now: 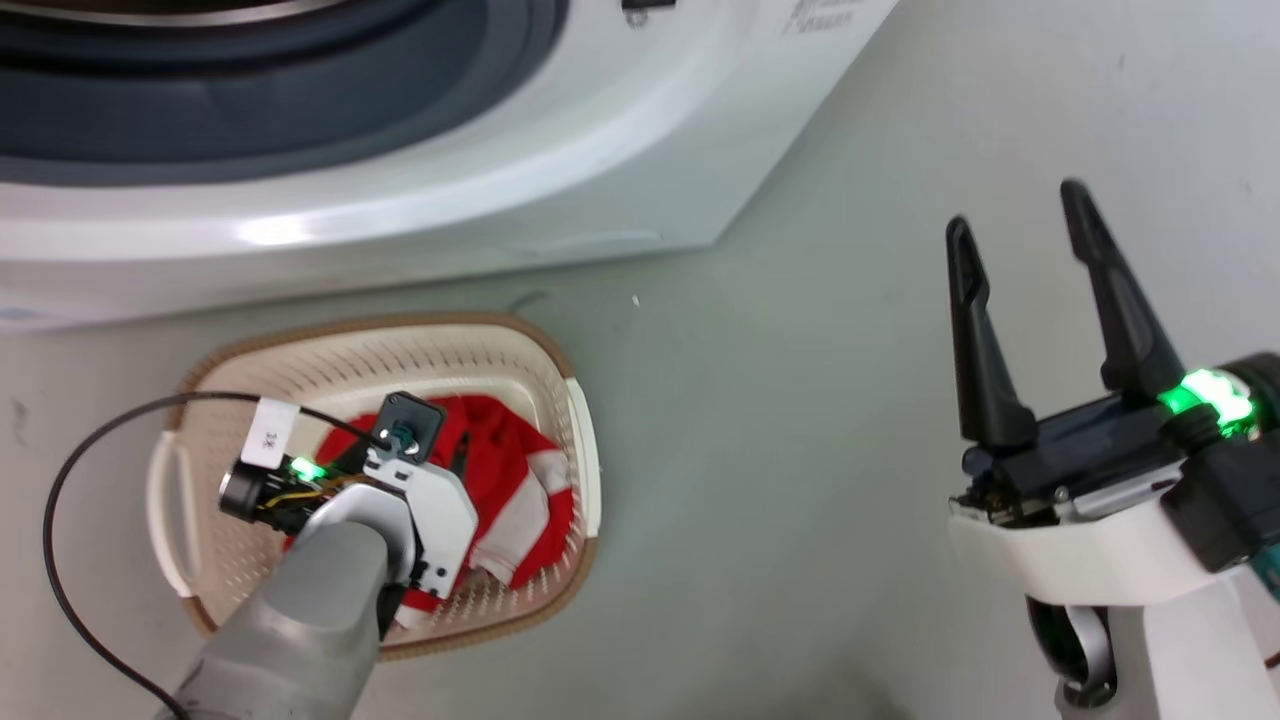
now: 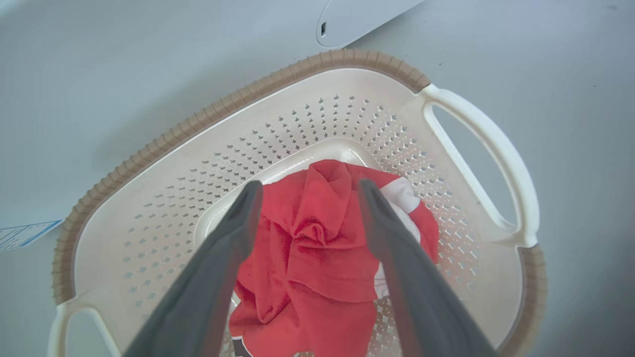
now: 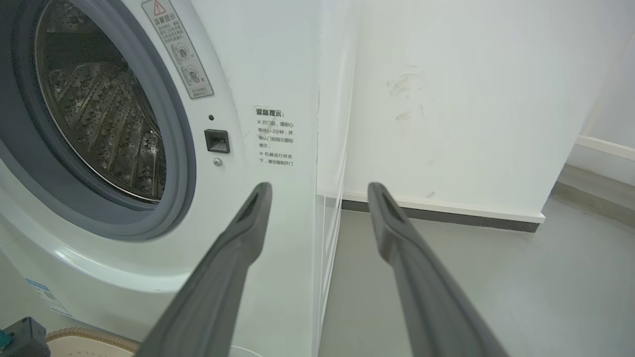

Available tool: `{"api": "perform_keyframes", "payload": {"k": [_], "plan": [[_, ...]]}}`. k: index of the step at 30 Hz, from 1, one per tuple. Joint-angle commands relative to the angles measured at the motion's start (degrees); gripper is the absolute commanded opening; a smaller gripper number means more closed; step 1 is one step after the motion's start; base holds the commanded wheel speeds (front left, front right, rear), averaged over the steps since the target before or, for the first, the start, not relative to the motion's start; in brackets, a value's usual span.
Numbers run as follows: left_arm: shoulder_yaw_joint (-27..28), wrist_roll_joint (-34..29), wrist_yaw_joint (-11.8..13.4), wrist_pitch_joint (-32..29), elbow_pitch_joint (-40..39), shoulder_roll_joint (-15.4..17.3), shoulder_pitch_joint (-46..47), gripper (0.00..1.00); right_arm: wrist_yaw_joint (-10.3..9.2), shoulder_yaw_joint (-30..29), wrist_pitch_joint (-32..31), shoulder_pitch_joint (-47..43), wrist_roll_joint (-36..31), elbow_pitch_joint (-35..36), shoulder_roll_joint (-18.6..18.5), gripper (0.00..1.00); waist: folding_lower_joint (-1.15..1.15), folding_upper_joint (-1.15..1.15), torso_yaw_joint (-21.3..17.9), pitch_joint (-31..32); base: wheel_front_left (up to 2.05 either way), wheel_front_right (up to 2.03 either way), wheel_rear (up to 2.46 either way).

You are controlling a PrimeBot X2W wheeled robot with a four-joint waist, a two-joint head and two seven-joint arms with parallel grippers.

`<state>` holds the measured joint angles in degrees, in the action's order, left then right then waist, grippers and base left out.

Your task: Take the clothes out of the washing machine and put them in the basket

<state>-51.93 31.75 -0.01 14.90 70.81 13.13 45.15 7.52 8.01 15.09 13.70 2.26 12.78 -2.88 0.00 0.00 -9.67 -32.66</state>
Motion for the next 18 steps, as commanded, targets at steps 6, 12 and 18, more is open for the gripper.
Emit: {"api": "perform_keyframes", "payload": {"k": [6, 12, 18], "plan": [[5.1, -1.2, 4.5, 0.3, -12.3, 2.5, -6.1, 1.00, -0.06, 0.6, 0.1, -3.7, -1.4, -1.5, 0.0, 1.00, 0.00, 0.00, 3.1, 9.7, 0.00, 0.00, 0.00], [13.7, -6.7, 10.4, 0.3, -29.7, 5.2, -14.8, 1.00, -0.06, 0.2, 0.1, -7.0, -2.0, -2.9, 0.0, 1.00, 0.00, 0.00, 4.8, 15.4, 0.00, 0.00, 0.00], [22.6, -13.1, 13.8, 0.3, -43.7, 5.5, -24.5, 1.00, -0.06, -0.7, 0.1, -10.4, -1.9, -3.5, 0.0, 1.00, 0.00, 0.00, 6.3, 20.3, 0.00, 0.00, 0.00]]}}
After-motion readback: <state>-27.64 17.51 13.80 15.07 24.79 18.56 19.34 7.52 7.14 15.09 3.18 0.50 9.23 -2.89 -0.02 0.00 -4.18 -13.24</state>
